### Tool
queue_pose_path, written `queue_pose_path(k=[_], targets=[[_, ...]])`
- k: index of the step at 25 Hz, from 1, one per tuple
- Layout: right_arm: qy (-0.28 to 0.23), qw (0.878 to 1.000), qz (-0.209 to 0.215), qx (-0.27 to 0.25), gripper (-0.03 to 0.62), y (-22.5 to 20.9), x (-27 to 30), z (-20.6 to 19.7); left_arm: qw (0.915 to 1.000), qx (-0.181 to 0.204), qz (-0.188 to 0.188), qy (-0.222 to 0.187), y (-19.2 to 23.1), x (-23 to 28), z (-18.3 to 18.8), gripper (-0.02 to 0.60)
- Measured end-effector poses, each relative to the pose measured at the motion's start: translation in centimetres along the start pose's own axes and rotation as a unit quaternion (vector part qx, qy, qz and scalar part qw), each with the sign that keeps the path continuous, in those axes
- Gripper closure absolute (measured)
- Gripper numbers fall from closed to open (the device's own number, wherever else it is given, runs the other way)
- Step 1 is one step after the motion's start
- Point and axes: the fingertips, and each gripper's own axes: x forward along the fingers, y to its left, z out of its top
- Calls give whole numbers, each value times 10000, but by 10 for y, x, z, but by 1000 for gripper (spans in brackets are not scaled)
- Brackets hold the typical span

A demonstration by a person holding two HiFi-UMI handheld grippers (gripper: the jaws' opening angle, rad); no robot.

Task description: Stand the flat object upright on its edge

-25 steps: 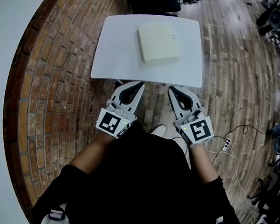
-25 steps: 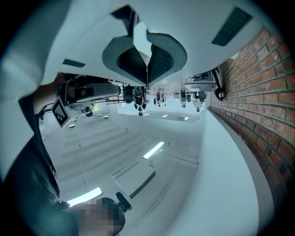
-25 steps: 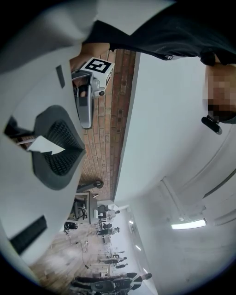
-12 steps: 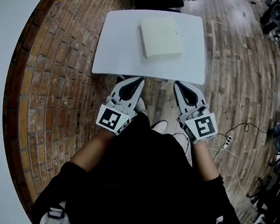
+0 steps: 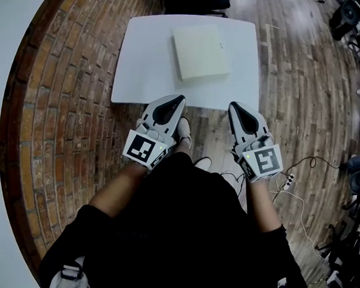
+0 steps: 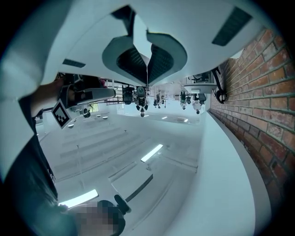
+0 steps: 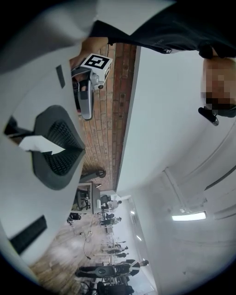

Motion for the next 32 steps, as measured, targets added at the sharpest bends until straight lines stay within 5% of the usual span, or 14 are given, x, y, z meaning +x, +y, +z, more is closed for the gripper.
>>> queue_pose_path(k=[21,32], targets=[[762,9971,-12,28,586,-83,146,-9,9994,-183,-270,75,129,127,-6,561],[1088,9933,-354,163,576,-108,205,-27,9980,-417,-400,264,188,164,-32,561]])
